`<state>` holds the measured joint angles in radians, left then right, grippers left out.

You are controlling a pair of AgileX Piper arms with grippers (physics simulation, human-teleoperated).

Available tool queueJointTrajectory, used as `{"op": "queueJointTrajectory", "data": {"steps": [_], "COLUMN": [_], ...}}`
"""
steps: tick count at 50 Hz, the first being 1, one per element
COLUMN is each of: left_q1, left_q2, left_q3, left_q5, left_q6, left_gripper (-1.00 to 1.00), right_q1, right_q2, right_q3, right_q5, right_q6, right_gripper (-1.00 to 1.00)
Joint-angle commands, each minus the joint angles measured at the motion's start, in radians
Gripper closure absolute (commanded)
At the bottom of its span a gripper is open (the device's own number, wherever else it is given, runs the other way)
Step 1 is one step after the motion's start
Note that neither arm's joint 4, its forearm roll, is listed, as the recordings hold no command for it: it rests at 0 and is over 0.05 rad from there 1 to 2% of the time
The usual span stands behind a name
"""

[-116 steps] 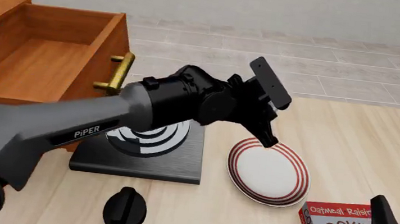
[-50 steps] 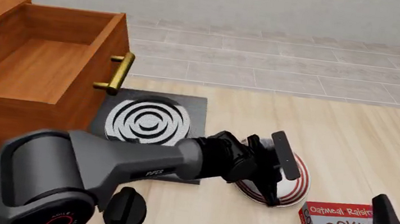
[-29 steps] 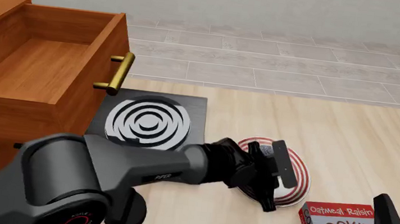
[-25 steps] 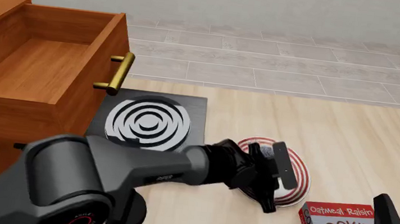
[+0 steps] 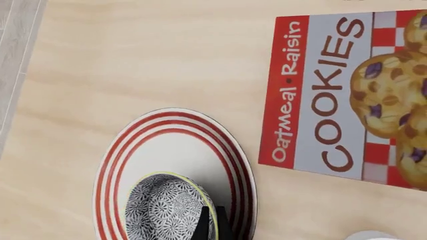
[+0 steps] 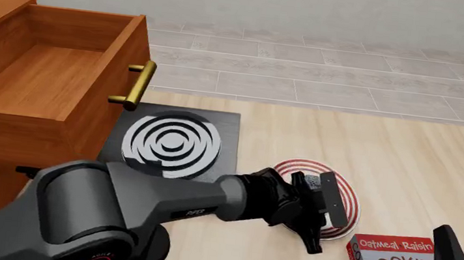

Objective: Pick the akita bowl in the top layer of the wooden cabinet and place it on the plate.

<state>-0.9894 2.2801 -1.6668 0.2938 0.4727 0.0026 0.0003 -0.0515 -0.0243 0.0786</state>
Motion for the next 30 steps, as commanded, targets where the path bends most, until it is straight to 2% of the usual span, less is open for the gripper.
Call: {"op": "queueJointTrajectory", "data": {"steps": [1, 22, 23, 30], "left_q1": [-0.009, 0.000, 0.001, 0.004], "left_q2": [0.010, 0.037, 0.037, 0.036], "left_q3": [-0.006, -0.027, -0.027, -0.040], "left_q5": [0.005, 0.020, 0.020, 0.036], "left_q6": [0.001, -0.011, -0.010, -0.002], "left_gripper": [1.00, 1.00, -1.00, -1.00], "right_q1": [-0.001, -0.002, -0.001, 0.001], "right_q2": [0.000, 0.000, 0.000, 0.000], "right_q3": [0.000, 0.001, 0.001, 0.001], "right_q5": [0.000, -0.002, -0.002, -0.002], "right_q6": [0.000, -0.001, 0.000, -0.001], "right_gripper": [-1.00, -1.00, -1.00, -1.00]}}
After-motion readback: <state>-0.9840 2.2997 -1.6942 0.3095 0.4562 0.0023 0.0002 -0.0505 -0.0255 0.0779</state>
